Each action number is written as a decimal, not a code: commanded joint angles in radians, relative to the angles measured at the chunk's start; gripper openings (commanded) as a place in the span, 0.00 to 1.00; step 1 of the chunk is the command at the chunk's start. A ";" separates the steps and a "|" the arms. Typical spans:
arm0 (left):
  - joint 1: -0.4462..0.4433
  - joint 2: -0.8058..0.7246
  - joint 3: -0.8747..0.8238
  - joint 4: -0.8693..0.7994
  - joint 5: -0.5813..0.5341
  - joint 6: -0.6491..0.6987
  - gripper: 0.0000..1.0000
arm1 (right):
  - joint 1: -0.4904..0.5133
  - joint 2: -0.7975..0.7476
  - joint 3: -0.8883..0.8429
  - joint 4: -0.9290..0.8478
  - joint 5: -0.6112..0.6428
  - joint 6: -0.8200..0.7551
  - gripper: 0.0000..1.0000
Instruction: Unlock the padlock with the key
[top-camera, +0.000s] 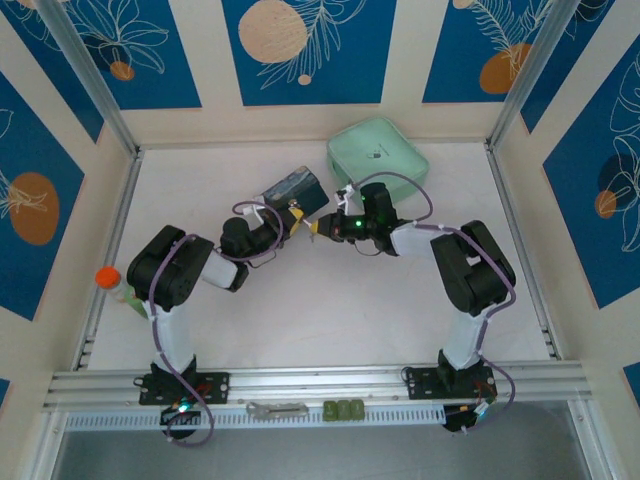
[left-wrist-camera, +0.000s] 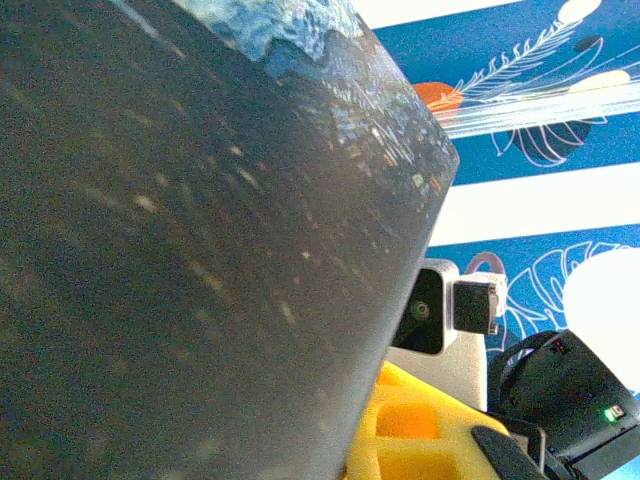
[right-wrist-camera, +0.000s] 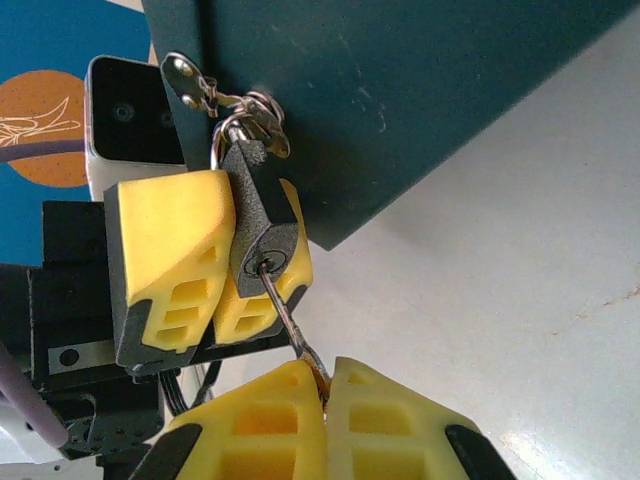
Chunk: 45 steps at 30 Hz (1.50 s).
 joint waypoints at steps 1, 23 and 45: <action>-0.074 -0.039 -0.010 0.062 0.132 -0.017 0.00 | -0.032 0.022 0.082 0.007 0.019 -0.007 0.00; -0.091 -0.034 0.004 0.062 0.090 -0.020 0.00 | 0.044 0.007 0.029 0.120 0.049 0.223 0.00; -0.132 -0.044 0.012 0.062 0.107 -0.028 0.00 | 0.089 0.029 0.026 0.219 0.109 0.270 0.00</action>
